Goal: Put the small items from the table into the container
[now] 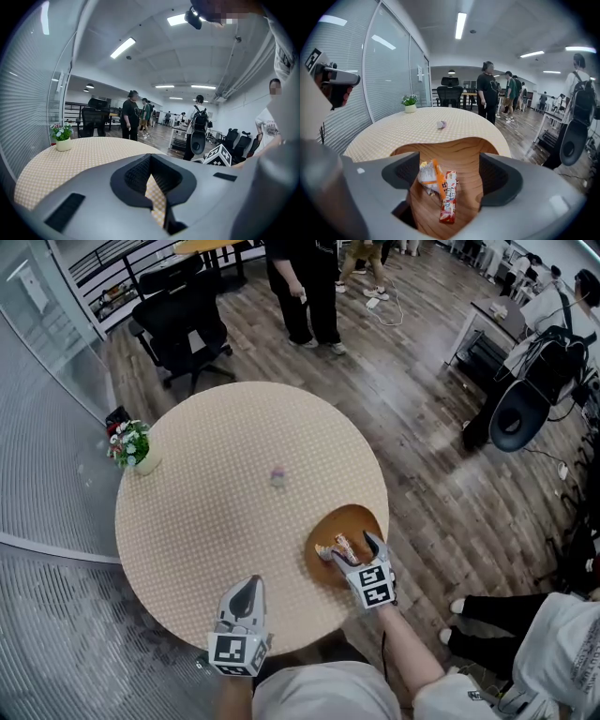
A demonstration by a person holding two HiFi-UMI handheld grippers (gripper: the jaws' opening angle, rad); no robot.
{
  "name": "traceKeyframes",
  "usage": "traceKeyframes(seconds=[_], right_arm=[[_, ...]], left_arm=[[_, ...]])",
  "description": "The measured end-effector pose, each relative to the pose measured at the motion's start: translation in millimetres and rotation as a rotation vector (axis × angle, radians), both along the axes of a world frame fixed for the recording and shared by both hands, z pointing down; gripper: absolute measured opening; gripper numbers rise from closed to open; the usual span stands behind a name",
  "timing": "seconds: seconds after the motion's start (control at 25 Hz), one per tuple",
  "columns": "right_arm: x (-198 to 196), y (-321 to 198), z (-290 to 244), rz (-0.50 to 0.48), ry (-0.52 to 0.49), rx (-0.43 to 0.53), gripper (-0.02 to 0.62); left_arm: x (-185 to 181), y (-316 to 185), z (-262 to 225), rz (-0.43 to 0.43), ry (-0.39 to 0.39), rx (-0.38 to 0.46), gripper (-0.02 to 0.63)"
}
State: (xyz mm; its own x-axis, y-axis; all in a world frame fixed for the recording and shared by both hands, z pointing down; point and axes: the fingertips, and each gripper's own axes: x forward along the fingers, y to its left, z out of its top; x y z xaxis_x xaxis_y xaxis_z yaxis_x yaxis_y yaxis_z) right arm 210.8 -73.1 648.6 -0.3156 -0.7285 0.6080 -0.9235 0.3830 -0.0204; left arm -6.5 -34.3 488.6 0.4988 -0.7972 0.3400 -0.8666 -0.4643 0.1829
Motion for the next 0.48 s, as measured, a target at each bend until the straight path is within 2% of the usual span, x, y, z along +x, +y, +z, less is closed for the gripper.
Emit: traceKeyframes(seconds=[0.16, 0.28, 0.32, 0.44, 0.48], right_arm=[[-4.5, -0.4, -38.9, 0.016, -0.052, 0.075, 0.364], [-14.8, 1.4, -79.5, 0.012, -0.145, 0.135, 0.346], [-19.1, 3.8, -94.6, 0.009, -0.184, 0.156, 0.293], [-30.4, 9.9, -139.6, 0.014, -0.28, 0.243, 0.078], [-33.9, 11.4, -151.0, 0.013, -0.302, 0.266, 0.03]], left_arm=[[4.8, 0.6, -1.0, -0.003, -0.001, 0.008, 0.003], [7.8, -1.1, -2.0, -0.012, 0.001, 0.013, 0.003], [8.3, -2.0, -2.2, -0.018, 0.004, 0.016, 0.003], [9.8, -6.0, -1.0, -0.04, 0.014, 0.012, 0.003], [10.8, -7.2, 0.2, -0.045, 0.02, 0.006, 0.003]])
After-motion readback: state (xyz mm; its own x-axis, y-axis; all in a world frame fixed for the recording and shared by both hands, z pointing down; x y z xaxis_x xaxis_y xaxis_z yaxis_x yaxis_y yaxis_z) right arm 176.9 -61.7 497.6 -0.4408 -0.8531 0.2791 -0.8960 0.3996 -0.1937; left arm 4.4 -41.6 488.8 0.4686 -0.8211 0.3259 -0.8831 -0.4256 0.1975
